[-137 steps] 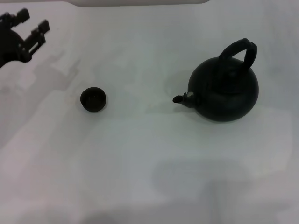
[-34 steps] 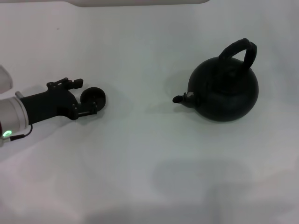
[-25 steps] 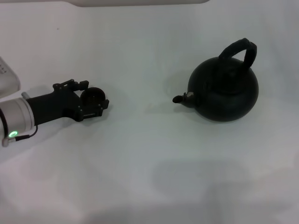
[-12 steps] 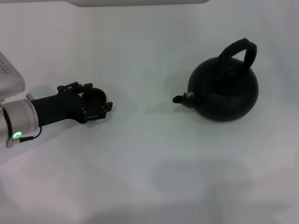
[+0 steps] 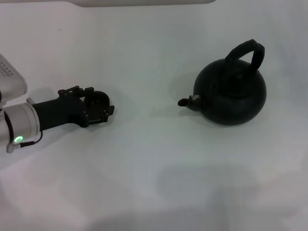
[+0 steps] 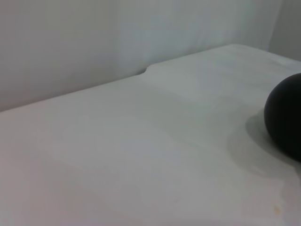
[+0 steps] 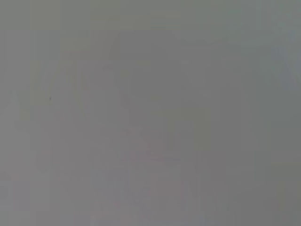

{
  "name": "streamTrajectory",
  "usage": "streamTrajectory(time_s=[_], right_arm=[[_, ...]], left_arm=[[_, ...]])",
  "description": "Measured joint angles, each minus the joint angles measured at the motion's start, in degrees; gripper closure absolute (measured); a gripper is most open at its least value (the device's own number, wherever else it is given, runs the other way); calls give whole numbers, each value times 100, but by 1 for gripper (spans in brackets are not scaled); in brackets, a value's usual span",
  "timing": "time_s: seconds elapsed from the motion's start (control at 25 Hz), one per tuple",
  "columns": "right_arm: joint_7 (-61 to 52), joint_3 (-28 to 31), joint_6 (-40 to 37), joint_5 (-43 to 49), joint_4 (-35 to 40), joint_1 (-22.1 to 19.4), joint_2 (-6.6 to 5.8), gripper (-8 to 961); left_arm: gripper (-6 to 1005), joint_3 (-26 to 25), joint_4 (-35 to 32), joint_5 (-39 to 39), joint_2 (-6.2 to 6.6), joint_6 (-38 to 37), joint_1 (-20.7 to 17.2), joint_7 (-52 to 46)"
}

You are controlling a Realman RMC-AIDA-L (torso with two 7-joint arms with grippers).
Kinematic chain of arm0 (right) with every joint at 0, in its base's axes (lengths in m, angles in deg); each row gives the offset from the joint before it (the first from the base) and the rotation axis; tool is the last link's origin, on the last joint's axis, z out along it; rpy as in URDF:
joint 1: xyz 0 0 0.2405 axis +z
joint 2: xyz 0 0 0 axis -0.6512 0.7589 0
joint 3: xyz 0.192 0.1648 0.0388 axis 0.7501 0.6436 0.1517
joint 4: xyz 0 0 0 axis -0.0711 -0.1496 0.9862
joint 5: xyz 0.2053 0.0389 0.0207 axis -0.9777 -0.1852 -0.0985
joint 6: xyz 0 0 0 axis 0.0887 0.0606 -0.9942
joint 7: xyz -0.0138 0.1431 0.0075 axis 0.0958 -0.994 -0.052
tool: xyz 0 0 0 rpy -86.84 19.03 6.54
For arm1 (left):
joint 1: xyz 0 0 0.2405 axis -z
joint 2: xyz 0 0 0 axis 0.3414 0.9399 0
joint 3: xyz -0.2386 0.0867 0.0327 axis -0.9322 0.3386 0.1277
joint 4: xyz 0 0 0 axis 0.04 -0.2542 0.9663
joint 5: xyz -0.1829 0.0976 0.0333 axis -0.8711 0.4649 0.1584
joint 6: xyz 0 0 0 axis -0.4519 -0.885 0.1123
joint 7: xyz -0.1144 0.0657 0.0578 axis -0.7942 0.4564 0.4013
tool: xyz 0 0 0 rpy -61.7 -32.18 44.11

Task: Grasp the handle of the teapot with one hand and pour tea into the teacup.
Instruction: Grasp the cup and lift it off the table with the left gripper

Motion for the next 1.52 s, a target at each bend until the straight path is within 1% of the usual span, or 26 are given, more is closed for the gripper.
streamTrajectory(time_s=[0.32, 0.56, 0.76, 0.92, 1.0, 1.28, 1.52], right_arm=[[4, 0, -1, 0, 60, -1, 0, 108], [5, 0, 1, 0, 64, -1, -5, 108], [5, 4, 12, 0, 71, 6, -9, 109], [5, 22, 17, 0, 71, 8, -9, 109], [5, 30, 18, 0, 71, 8, -11, 109], [5, 48, 32, -2, 70, 8, -18, 109], [-7, 53, 41, -8, 66, 5, -15, 110]], left_arm=[[137, 6, 96, 36, 0, 33, 90, -16], [249, 19, 101, 57, 1, 29, 138, -16], [300, 28, 101, 66, 7, 31, 154, 0], [300, 53, 72, 69, 10, 1, 156, 14], [300, 148, 4, 72, 10, -38, 156, 20], [300, 765, -433, 29, -9, -137, 133, 18], [300, 980, -679, 25, -2, -313, 200, 83]])
